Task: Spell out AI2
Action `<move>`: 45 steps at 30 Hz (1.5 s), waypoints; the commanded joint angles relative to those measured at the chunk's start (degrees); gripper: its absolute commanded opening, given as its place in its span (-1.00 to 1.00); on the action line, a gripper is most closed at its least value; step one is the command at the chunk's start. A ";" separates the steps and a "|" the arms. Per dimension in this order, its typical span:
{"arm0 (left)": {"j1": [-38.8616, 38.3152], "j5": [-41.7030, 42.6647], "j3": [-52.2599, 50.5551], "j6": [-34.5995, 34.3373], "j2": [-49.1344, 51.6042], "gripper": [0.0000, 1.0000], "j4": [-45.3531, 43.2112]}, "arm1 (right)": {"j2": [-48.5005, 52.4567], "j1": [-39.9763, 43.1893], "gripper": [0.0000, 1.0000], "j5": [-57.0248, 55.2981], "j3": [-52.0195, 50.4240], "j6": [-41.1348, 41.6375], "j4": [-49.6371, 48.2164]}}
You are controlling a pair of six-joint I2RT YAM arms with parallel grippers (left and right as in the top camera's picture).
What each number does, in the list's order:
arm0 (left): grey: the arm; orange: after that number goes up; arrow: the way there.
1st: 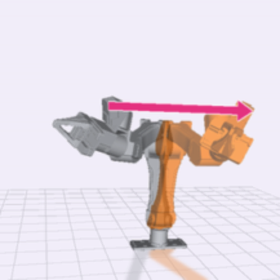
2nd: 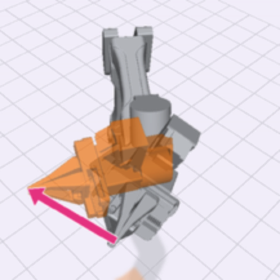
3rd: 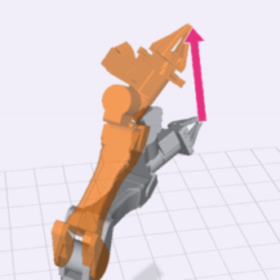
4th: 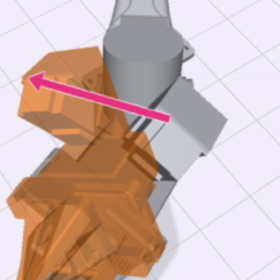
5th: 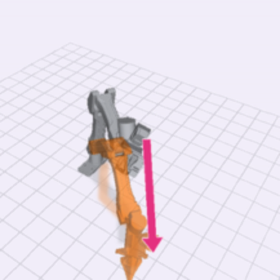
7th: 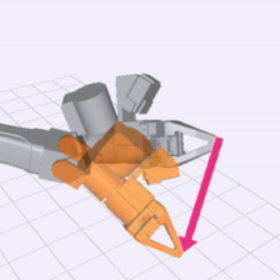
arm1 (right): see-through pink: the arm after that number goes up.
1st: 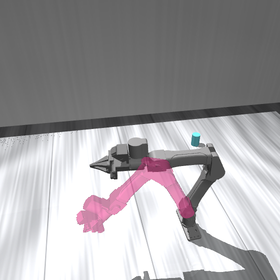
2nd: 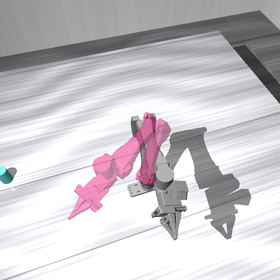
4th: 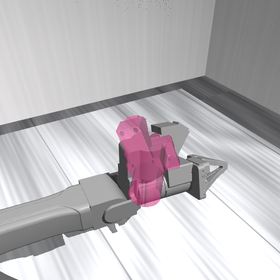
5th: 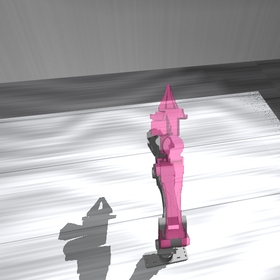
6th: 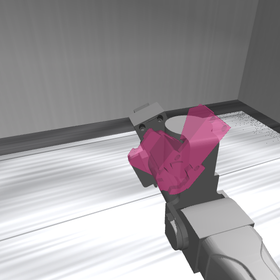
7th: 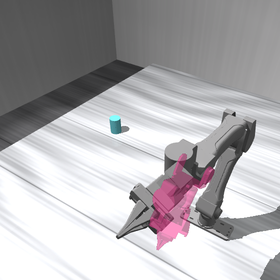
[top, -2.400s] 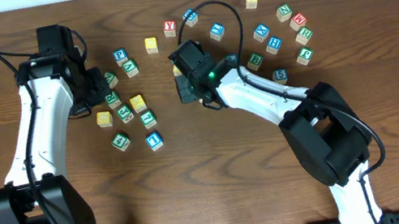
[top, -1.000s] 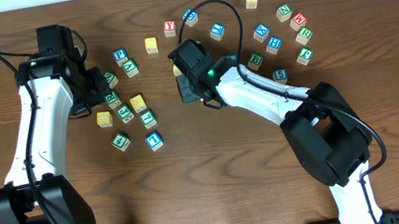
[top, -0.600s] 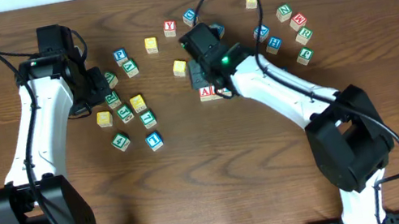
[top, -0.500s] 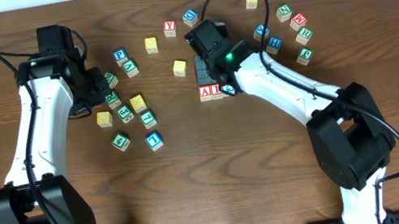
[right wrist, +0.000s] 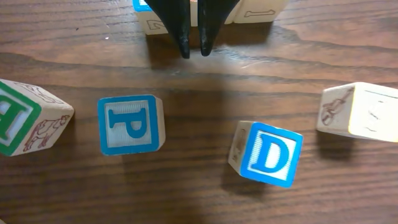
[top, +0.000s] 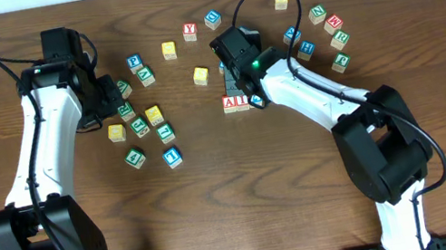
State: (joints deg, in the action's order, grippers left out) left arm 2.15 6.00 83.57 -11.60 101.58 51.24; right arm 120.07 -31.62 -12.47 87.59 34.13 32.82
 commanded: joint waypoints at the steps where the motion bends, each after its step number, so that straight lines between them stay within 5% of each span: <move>1: 0.17 -0.72 0.59 0.37 0.33 -0.85 0.35 | 1.05 0.61 -0.97 -0.90 -0.39 1.01 0.85; 45: 0.17 -0.72 0.55 0.37 0.33 -0.84 0.35 | 1.03 1.16 -0.98 0.15 -0.37 -1.62 3.89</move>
State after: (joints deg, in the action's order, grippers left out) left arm 2.15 6.00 83.57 -11.60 101.58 51.24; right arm 120.29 -31.29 -11.99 87.57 33.26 37.54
